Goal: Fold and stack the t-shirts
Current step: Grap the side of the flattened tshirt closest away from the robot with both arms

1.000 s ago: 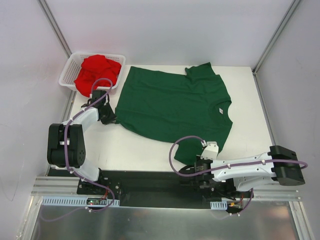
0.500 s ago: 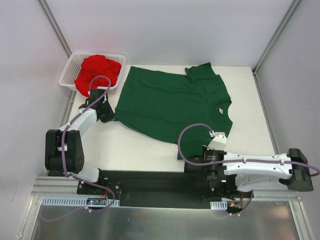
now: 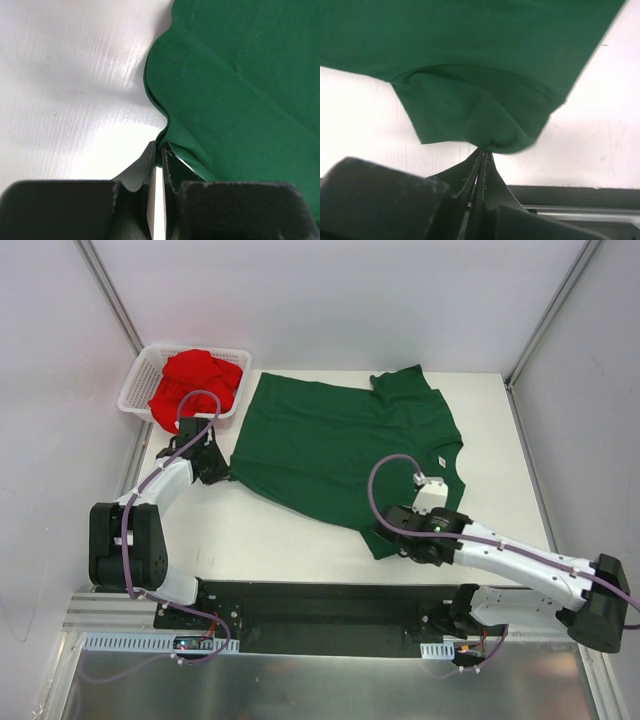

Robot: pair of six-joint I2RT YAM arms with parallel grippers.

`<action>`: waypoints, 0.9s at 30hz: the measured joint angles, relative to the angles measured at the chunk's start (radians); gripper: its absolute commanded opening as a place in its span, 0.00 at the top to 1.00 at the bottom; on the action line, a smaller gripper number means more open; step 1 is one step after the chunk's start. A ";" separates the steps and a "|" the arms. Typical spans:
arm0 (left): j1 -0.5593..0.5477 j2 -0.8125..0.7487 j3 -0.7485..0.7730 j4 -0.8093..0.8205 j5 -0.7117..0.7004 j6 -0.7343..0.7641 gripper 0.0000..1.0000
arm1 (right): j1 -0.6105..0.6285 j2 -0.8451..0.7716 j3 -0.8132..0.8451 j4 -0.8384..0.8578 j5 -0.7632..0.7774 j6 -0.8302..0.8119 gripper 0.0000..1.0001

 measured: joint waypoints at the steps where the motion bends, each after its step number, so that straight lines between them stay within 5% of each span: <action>1: 0.000 0.000 0.000 0.000 0.000 0.000 1.00 | -0.007 0.023 0.000 0.027 -0.020 -0.028 0.99; 12: 0.000 -0.013 0.000 -0.004 0.000 0.000 1.00 | -0.024 0.317 -0.016 0.332 -0.204 -0.191 0.99; 19: 0.000 -0.013 0.000 -0.003 0.000 0.000 1.00 | -0.021 0.350 -0.023 0.377 -0.227 -0.204 0.71; 27: 0.000 -0.013 0.000 -0.004 0.016 0.000 1.00 | 0.024 0.264 -0.002 0.294 -0.198 -0.187 0.67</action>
